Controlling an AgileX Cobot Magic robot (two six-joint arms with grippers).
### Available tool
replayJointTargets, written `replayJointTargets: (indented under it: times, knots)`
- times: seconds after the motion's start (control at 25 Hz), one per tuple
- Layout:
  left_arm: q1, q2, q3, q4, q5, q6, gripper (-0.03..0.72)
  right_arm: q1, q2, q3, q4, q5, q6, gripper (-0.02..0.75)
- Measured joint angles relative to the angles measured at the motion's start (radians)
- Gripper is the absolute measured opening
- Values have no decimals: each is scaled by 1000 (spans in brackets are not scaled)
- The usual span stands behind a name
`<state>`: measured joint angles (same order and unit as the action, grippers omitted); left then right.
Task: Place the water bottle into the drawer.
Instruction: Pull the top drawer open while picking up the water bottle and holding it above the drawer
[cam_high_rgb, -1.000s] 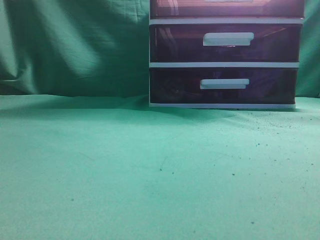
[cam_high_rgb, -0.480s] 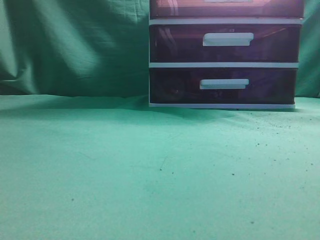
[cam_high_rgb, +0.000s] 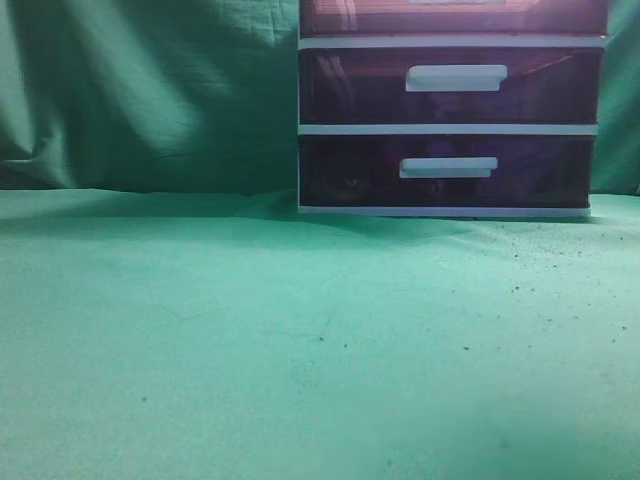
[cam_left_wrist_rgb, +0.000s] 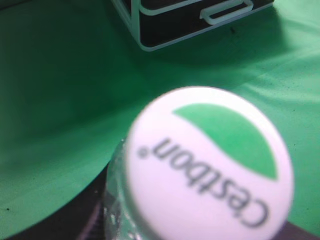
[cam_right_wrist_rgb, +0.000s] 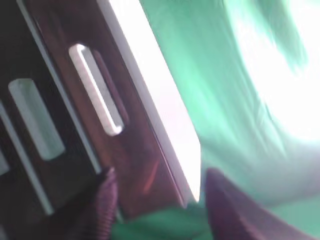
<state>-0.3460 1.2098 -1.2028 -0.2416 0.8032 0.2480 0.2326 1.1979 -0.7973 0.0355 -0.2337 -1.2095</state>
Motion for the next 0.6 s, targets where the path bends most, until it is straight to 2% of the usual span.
replayJointTargets:
  times: [0.04, 0.16, 0.2, 0.52, 0.56, 0.6]
  knots:
    - [0, 4, 0, 5, 0, 0, 297, 8, 56, -21, -16, -24, -15, 421]
    - [0, 19, 0, 15, 3, 0, 297, 21, 201, -114, -46, -48, -33, 414]
    - [0, 21, 0, 18, 3, 0, 297, 21, 246, -148, -57, -52, -35, 454]
    - [0, 48, 0, 104, 5, 0, 297, 21, 502, -318, -156, -107, -40, 439]
    - [0, 49, 0, 109, 5, 0, 297, 21, 521, -334, -160, -111, -40, 377]
    - [0, 51, 0, 115, 5, 0, 297, 21, 542, -347, -168, -116, -40, 351]
